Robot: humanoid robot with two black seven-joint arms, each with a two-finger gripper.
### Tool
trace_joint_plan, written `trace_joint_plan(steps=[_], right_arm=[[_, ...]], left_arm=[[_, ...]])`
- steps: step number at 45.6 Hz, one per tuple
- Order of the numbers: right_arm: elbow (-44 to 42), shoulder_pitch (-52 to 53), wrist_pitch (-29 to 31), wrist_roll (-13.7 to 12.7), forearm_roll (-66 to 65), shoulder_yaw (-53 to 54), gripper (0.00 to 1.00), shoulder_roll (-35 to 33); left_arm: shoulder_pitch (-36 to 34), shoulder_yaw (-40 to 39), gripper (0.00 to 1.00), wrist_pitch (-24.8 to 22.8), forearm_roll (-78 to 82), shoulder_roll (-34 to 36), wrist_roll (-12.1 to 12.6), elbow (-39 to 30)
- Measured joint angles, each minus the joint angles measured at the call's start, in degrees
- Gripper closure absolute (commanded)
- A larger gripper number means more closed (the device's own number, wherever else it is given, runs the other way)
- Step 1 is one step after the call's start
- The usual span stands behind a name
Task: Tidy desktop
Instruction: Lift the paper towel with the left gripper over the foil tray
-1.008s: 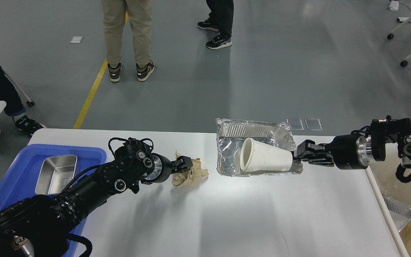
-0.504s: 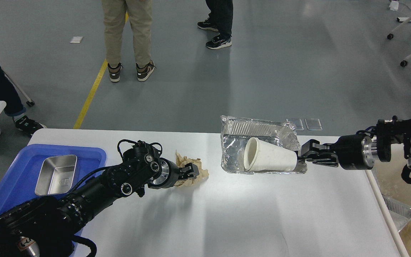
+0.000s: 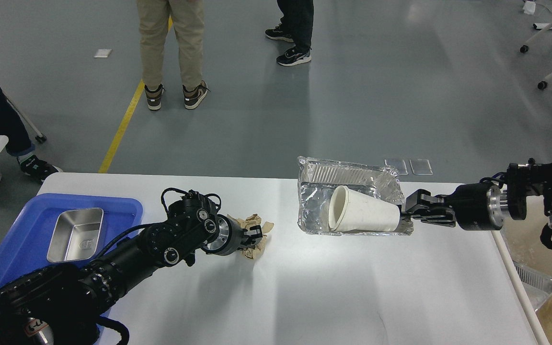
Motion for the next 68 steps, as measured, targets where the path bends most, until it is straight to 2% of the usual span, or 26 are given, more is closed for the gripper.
trace_joint_plan(steps=[8,18,27,34,43,51,68], right_arm=[[0.0,0.0,0.0,0.0,0.0,0.1,1.00,-0.1],[-0.1,-0.4,0.1,-0.1,0.0,0.0,1.00,0.0],[0.3,-1.5,0.4,-0.1,0.1,-1.0,1.00,0.3],[0.4,-1.6,0.4,-0.1,-0.2,-3.4,1.00,0.4],[0.8,-1.3,0.4,-0.3,-0.6,-8.6,1.00,2.0],[0.8,0.0,0.5,-0.3,-0.9,-12.2,1.00,5.5],[0.3,3.7,0.5,-0.4,-1.9,-14.0,1.00,8.7]], left_arm=[[-0.4,-0.7,1.00,-4.6,-0.8,4.5,1.7,-5.7],[-1.8,-1.2,1.00,-12.9,-10.2,21.4,6.8,-18.6],[-6.8,-2.2,1.00,-19.9,-18.9,36.0,7.3,-23.4],[-12.2,-4.8,1.00,-21.8,-24.4,42.0,7.8,-24.6],[-22.1,-4.7,1.00,-21.9,-30.9,43.0,8.5,-22.5],[-24.7,-4.5,0.99,-21.9,-32.3,41.4,9.6,-22.0],[-26.5,-1.3,0.99,-21.9,-32.6,25.9,12.4,-21.2]])
